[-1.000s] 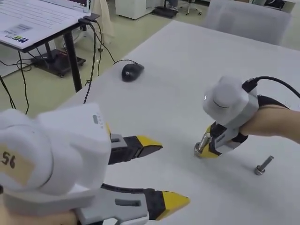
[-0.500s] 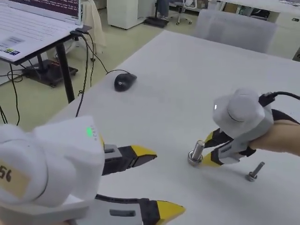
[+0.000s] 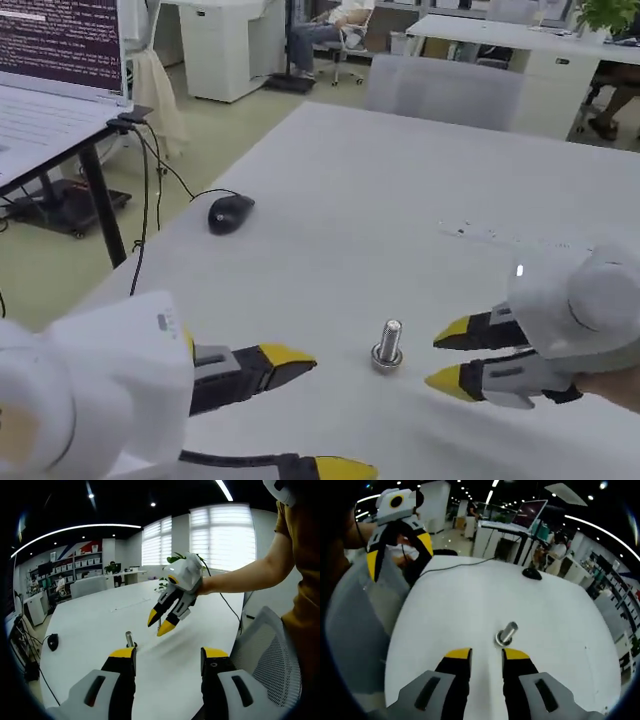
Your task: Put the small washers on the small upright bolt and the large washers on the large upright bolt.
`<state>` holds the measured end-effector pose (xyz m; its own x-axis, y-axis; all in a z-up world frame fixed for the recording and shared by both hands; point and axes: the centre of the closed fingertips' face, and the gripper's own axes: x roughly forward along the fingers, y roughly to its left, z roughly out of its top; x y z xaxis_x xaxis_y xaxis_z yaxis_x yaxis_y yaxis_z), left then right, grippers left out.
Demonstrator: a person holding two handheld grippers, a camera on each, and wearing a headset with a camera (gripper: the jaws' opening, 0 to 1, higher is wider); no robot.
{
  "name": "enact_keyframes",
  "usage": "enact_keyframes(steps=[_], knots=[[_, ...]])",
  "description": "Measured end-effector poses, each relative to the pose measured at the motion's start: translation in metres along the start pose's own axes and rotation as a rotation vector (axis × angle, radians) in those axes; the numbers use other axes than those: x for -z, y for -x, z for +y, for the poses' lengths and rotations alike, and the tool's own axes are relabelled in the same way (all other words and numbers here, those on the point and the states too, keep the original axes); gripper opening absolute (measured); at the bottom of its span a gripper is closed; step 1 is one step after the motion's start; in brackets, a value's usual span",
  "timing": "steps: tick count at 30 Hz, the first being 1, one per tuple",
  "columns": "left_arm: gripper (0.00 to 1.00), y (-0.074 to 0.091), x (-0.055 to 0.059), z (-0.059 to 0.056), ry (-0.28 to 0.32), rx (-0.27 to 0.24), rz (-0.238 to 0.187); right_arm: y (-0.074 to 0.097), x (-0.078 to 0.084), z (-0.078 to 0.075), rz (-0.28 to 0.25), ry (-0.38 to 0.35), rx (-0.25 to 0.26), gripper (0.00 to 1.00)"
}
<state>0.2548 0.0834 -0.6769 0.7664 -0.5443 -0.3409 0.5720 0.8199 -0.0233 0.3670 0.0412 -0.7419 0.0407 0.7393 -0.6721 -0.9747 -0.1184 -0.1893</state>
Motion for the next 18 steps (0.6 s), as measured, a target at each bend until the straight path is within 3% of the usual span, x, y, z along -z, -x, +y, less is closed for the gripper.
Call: enact_keyframes(steps=[5, 9, 12, 14, 18], knots=[[0.51, -0.003, -0.005, -0.006, -0.002, 0.026, -0.015, 0.025, 0.003, 0.012, -0.094, -0.072, 0.062, 0.24], [0.51, -0.005, -0.011, -0.012, -0.012, 0.045, -0.028, 0.048, -0.009, 0.027, -0.260, -0.122, 0.079, 0.24], [0.51, -0.006, -0.013, -0.015, -0.015, 0.057, -0.031, 0.060, 0.002, 0.034, -0.268, -0.151, 0.100, 0.25], [0.51, -0.006, -0.015, -0.018, -0.014, 0.065, -0.035, 0.070, 0.004, 0.037, -0.313, -0.189, 0.132, 0.27], [0.52, -0.005, -0.018, -0.023, -0.020, 0.075, -0.043, 0.087, 0.011, 0.045, -0.339, -0.228, 0.165, 0.31]])
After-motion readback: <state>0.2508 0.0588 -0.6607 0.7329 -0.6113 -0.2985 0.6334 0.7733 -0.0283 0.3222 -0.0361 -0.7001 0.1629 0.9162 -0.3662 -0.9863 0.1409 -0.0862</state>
